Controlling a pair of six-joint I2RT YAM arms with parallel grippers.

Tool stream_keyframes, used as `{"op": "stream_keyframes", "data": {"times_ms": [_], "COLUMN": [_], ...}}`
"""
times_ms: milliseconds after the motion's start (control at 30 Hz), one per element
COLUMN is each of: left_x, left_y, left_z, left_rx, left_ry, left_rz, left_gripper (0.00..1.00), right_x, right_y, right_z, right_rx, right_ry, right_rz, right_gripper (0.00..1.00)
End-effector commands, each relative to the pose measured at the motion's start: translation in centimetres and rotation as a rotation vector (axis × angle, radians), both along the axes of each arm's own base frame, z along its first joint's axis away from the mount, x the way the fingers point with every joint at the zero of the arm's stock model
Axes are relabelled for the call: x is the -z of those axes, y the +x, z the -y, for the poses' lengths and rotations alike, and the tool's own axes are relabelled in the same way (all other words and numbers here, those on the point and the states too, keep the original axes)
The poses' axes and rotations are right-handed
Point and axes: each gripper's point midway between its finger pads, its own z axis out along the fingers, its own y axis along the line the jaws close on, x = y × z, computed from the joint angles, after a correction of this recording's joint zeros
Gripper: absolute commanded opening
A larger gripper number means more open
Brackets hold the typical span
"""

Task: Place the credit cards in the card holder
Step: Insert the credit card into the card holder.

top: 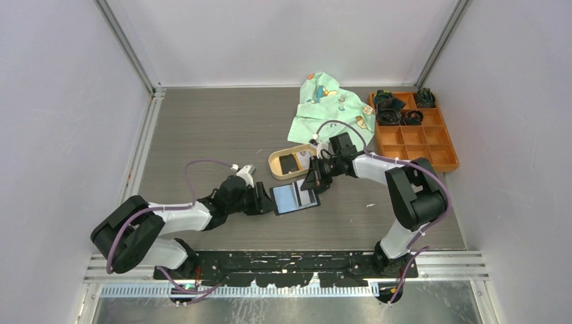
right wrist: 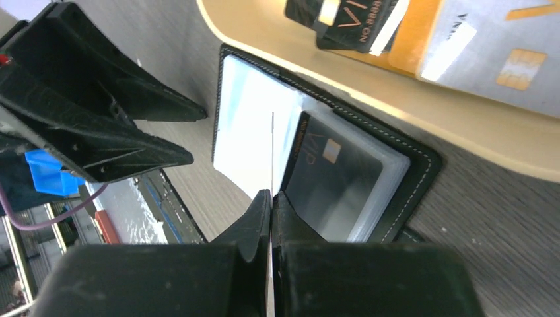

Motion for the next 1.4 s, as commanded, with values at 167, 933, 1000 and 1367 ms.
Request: {"op": "stream_keyframes", "data": {"times_ms": [167,933,1000,1367], "left_x": [-0.4,0.8,1.0,1.7], "left_y": [1.5,1.4,1.4,1.2], "left_z": [0.6,1.3,1.2,0.6], "left_rx": [-0.024,-0.005,-0.007,-0.012], "left_ry": [0.024,0.056,0.062,0.116], "left_rz": [0.002,-0.052,-0.057,-0.085], "left_gripper": [0.45,0.3,0.28,0.15], "right_x": [1.0,2.5,2.3,1.5], "right_y": [1.7,0.9,0.8,1.7], "right_z": [-0.3,-1.5,-1.7,-1.4], "right_rx": [0.071,0.113,0.116,0.166], "right_ry": [-0.042,-0.075,-0.051,0.007], "right_rz": [0.02,-0.066,-0.068,-0.056], "right_gripper": [0.01,0.01,0.01,0.01]}}
